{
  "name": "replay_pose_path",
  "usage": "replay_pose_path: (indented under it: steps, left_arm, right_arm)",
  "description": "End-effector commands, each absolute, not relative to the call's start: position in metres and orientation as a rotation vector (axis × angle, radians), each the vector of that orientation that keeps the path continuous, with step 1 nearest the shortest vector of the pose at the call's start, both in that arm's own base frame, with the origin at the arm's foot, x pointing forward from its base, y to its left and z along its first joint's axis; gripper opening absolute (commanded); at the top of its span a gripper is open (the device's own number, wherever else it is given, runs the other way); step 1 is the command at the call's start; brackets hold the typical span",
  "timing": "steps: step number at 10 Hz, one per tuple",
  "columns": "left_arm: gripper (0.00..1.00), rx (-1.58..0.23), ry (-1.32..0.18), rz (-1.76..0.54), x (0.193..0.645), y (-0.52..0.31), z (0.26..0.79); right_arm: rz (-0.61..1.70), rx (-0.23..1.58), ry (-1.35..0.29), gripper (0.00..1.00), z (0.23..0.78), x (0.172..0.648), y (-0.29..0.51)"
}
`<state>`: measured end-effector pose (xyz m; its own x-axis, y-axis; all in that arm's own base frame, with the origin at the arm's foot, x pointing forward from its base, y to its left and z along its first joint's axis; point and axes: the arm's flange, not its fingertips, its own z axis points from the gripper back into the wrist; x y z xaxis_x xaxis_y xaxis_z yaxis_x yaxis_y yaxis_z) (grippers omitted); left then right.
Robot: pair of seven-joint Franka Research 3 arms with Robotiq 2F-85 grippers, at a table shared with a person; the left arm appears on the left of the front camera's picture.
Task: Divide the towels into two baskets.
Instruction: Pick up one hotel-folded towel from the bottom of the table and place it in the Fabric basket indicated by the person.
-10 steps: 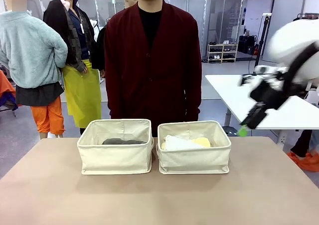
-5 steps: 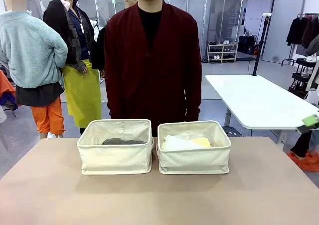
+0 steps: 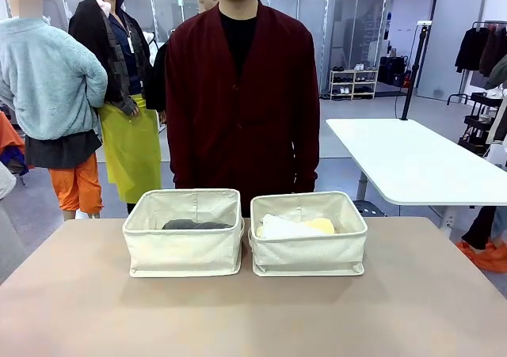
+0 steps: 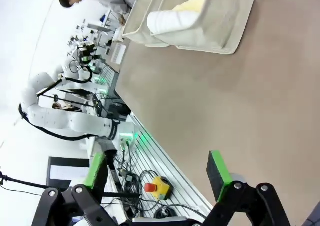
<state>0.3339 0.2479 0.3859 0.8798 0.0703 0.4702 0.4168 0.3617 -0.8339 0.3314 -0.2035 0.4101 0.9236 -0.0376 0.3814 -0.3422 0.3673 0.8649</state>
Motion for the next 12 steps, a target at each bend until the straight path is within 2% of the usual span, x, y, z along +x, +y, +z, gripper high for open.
replay_pose_path:
  steps: [1, 12]
  left_arm:
    - [1.0, -1.19, -0.484, -0.234, 0.3286, 0.2464, 0.388]
    - [1.0, -1.19, -0.484, -0.234, 0.3286, 0.2464, 0.388]
  right_arm:
    - [0.231, 1.16, -0.367, 1.0, 0.4202, 0.3385, -0.2041]
    - [0.231, 1.16, -0.367, 1.0, 0.4202, 0.3385, -0.2041]
